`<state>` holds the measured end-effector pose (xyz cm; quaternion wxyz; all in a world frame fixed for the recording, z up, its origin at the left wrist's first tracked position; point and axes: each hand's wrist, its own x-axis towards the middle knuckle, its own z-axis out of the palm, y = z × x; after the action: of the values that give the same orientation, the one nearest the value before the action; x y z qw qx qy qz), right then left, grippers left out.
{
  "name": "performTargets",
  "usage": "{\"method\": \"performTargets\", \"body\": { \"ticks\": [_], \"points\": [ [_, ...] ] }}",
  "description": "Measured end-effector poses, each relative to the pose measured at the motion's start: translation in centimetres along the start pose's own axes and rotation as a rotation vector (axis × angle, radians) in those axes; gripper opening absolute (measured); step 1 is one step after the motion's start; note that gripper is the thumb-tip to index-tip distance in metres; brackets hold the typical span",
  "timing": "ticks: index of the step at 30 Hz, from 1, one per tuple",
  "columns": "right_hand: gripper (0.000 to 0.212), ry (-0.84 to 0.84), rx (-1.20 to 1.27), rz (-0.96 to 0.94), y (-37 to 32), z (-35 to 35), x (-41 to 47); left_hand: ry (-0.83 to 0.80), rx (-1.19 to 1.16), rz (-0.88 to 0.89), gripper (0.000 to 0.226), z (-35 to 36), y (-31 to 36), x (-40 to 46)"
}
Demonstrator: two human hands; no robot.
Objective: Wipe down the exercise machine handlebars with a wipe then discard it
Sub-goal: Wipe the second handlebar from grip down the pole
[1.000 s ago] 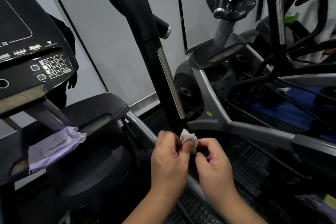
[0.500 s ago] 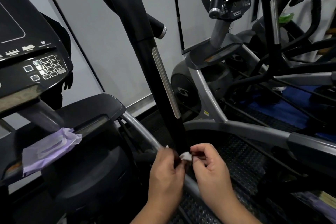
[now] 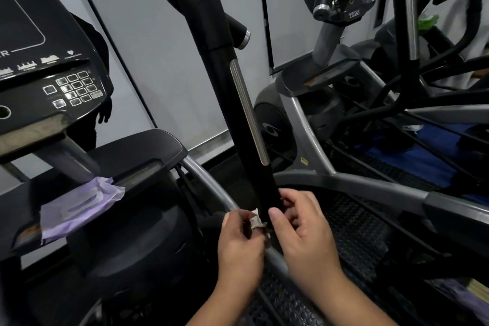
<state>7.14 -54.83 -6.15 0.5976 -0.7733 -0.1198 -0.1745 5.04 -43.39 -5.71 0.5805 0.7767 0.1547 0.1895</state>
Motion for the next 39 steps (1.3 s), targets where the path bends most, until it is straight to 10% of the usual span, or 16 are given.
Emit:
{"method": "performTargets", "body": {
  "ticks": [12, 39],
  "points": [
    [0.039, -0.066, -0.224, -0.118, -2.4, 0.2, 3.4, -0.063, -0.221, -0.076, 0.014, -0.1, 1.4, 1.4],
    [0.029, -0.017, -0.228, -0.135, -2.1, 0.8, 3.3, -0.168, 0.233, 0.067, 0.039, -0.2, -2.6, 4.5]
  ]
}}
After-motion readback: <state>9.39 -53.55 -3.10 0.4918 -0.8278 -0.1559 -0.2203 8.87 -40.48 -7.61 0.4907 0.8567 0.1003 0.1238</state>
